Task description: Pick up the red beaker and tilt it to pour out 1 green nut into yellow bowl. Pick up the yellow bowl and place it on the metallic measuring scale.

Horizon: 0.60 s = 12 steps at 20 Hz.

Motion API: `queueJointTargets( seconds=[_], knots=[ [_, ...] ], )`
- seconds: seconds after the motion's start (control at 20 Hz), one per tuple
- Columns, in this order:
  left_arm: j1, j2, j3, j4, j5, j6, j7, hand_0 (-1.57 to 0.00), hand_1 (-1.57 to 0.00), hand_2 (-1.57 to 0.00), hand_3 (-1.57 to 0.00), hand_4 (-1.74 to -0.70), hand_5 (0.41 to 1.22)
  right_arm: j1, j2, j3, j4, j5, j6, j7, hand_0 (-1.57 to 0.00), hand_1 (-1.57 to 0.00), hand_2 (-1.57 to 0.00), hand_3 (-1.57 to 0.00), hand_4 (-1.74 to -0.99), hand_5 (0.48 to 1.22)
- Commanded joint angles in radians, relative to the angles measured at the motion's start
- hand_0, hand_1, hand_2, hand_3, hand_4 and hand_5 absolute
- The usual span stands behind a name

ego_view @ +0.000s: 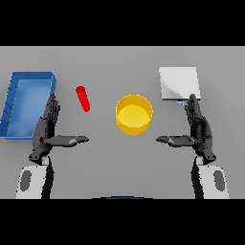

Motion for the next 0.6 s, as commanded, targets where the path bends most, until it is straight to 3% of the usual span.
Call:
queueJointTargets(
  seconds=[0.0, 0.25, 0.3, 0.35, 0.55],
  knots=[
    [-0.001, 0.0, 0.001, 0.001, 0.001, 0.001, 0.0, 0.0, 0.0, 0.0, 0.0, -1.15, 0.599, 0.002, -0.001, 0.0, -0.002, -0.001, 0.0, -0.002, 0.0, 0.0, 0.0, 0.0, -1.167, 0.599],
    [-0.008, 0.007, 0.007, 0.005, 0.006, -0.001, 0.003, 0.0, 0.0, 0.0, 0.0, -1.15, 0.599, 0.025, -0.008, -0.002, -0.01, -0.007, 0.011, -0.017, 0.0, 0.0, 0.0, 0.0, -1.167, 0.599],
    [0.025, 0.032, -0.02, -0.026, -0.03, -0.014, -0.012, 0.0, 0.0, 0.0, 0.0, -1.15, 0.599, 0.057, -0.051, 0.037, -0.044, 0.111, -0.025, -0.087, 0.0, 0.0, 0.0, 0.0, -1.167, 0.599],
    [0.051, 0.054, -0.039, -0.066, -0.053, -0.022, -0.022, 0.0, 0.0, 0.0, 0.0, -1.16, 0.599, 0.094, -0.065, 0.072, -0.083, 0.19, -0.052, -0.12, 0.0, 0.0, 0.0, 0.0, -1.163, 0.595],
    [0.075, 0.065, -0.083, -0.126, -0.102, -0.018, 0.055, 0.0, 0.0, 0.0, 0.0, -1.16, 0.6, 0.132, -0.074, 0.115, -0.123, 0.29, -0.085, -0.09, 0.0, 0.0, 0.0, 0.0, -1.162, 0.591]
  ],
)
